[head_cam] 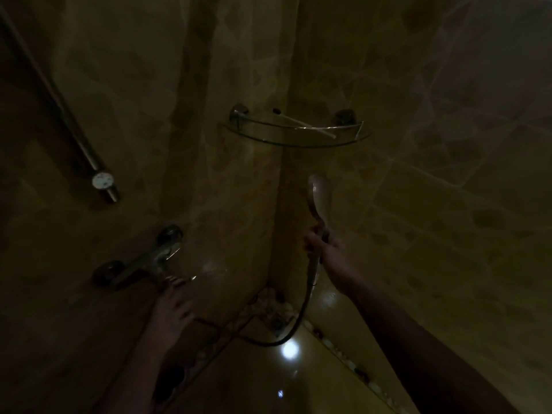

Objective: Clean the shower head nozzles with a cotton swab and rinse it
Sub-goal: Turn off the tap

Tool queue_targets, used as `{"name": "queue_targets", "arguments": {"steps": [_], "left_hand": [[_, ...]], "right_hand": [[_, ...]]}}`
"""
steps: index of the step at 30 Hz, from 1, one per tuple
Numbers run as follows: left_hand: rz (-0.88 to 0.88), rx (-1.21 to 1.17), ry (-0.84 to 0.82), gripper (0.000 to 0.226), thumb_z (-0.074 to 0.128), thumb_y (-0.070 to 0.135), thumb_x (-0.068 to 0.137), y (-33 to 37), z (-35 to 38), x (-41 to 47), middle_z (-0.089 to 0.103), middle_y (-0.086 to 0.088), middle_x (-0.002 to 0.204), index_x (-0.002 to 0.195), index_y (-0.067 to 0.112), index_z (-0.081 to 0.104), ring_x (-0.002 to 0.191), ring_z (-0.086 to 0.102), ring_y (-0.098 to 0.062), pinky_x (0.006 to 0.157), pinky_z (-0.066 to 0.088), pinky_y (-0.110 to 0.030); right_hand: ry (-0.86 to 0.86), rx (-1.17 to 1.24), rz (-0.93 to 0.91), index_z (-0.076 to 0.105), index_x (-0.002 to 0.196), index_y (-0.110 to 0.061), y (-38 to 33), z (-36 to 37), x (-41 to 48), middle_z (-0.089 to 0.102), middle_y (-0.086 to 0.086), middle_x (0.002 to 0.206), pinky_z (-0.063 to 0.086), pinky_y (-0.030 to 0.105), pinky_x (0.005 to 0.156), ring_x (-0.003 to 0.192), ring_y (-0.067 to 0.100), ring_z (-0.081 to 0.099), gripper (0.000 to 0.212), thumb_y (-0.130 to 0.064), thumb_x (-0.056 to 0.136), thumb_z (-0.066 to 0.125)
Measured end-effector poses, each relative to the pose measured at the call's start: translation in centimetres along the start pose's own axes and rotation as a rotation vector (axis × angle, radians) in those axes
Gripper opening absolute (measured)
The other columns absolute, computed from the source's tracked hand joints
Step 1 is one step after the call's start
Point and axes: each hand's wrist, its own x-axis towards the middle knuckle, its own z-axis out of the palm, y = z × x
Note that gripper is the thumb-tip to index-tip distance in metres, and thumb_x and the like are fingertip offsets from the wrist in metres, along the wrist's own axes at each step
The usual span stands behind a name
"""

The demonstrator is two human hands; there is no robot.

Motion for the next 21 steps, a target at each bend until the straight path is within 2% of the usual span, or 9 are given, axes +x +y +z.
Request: {"name": "queue_targets", "arguments": {"steps": [2,3,6,9,12,13,16,19,21], "left_hand": [[-0.055,-0.054,0.022,0.028,0.031,0.024,0.101,0.1,0.2,0.2,0.059,0.001,0.110,0.097,0.026,0.059,0.092,0.057,-0.024,0.085,0.039,-0.038],[-0.068,-0.067,0.069,0.027,0.034,0.027,0.101,0.2,0.2,0.3,0.059,0.001,0.111,0.097,0.027,0.060,0.092,0.057,-0.022,0.083,0.039,-0.036],[-0.104,-0.088,0.055,0.024,0.040,0.030,0.099,-0.2,0.6,1.0,0.062,0.000,0.113,0.105,0.021,0.061,0.094,0.059,-0.022,0.079,0.041,-0.034],[-0.119,-0.075,0.022,0.024,0.040,0.024,0.099,-0.1,1.5,1.1,0.071,-0.001,0.087,0.089,0.019,0.061,0.086,0.059,-0.024,0.074,0.040,-0.033],[-0.101,-0.088,0.049,0.025,0.038,0.023,0.099,-0.4,1.9,1.8,0.074,0.003,0.076,0.089,0.020,0.061,0.084,0.058,-0.022,0.075,0.040,-0.032],[-0.086,-0.065,0.054,0.025,0.038,0.023,0.100,-0.6,2.1,1.8,0.074,0.005,0.074,0.093,0.020,0.061,0.084,0.059,-0.021,0.075,0.040,-0.031],[-0.031,0.014,0.071,0.023,0.038,0.022,0.100,-1.5,1.9,1.7,0.066,0.003,0.095,0.117,0.023,0.053,0.085,0.059,-0.018,0.070,0.047,-0.030],[0.010,0.070,0.077,0.021,0.038,0.016,0.100,-1.9,2.0,1.3,0.065,0.006,0.091,0.102,0.029,0.054,0.075,0.065,-0.012,0.055,0.053,-0.024],[0.014,0.082,0.094,0.022,0.040,0.014,0.100,-2.0,2.0,1.0,0.068,0.009,0.082,0.093,0.029,0.055,0.068,0.066,-0.009,0.058,0.051,-0.025]], "right_hand": [[0.024,-0.035,0.018,0.059,0.103,-0.018,1.5,0.7,0.8,0.063,0.002,0.095,0.051,0.029,0.074,0.090,0.019,0.062,0.007,-0.016,0.100,0.053],[0.040,-0.048,0.025,0.059,0.102,-0.018,2.2,1.1,1.1,0.064,0.002,0.095,0.052,0.031,0.075,0.091,0.020,0.062,0.006,-0.016,0.100,0.054],[0.070,-0.081,0.059,0.058,0.094,-0.022,4.1,1.8,1.9,0.064,0.004,0.092,0.054,0.042,0.082,0.087,0.022,0.063,0.006,-0.017,0.099,0.057],[0.131,-0.099,0.074,0.058,0.091,-0.019,6.1,1.9,2.8,0.064,0.006,0.087,0.054,0.044,0.082,0.085,0.025,0.063,0.006,-0.018,0.096,0.062],[0.162,-0.140,0.095,0.061,0.087,-0.015,7.6,1.5,3.3,0.066,0.008,0.082,0.054,0.048,0.082,0.080,0.025,0.065,0.011,-0.021,0.096,0.063],[0.172,-0.152,0.105,0.062,0.085,-0.016,8.2,1.2,3.4,0.067,0.008,0.082,0.054,0.048,0.081,0.080,0.025,0.066,0.012,-0.022,0.096,0.063],[0.206,-0.197,0.126,0.062,0.082,-0.019,9.6,0.2,3.9,0.068,0.007,0.078,0.055,0.052,0.082,0.080,0.029,0.067,0.014,-0.023,0.095,0.065],[0.225,-0.233,0.110,0.059,0.078,-0.023,10.3,-0.7,3.9,0.067,0.005,0.075,0.054,0.055,0.082,0.081,0.032,0.069,0.016,-0.021,0.093,0.065],[0.220,-0.245,0.107,0.058,0.077,-0.023,10.4,-1.0,3.7,0.066,0.004,0.074,0.055,0.053,0.081,0.081,0.031,0.068,0.018,-0.021,0.093,0.065]]}}
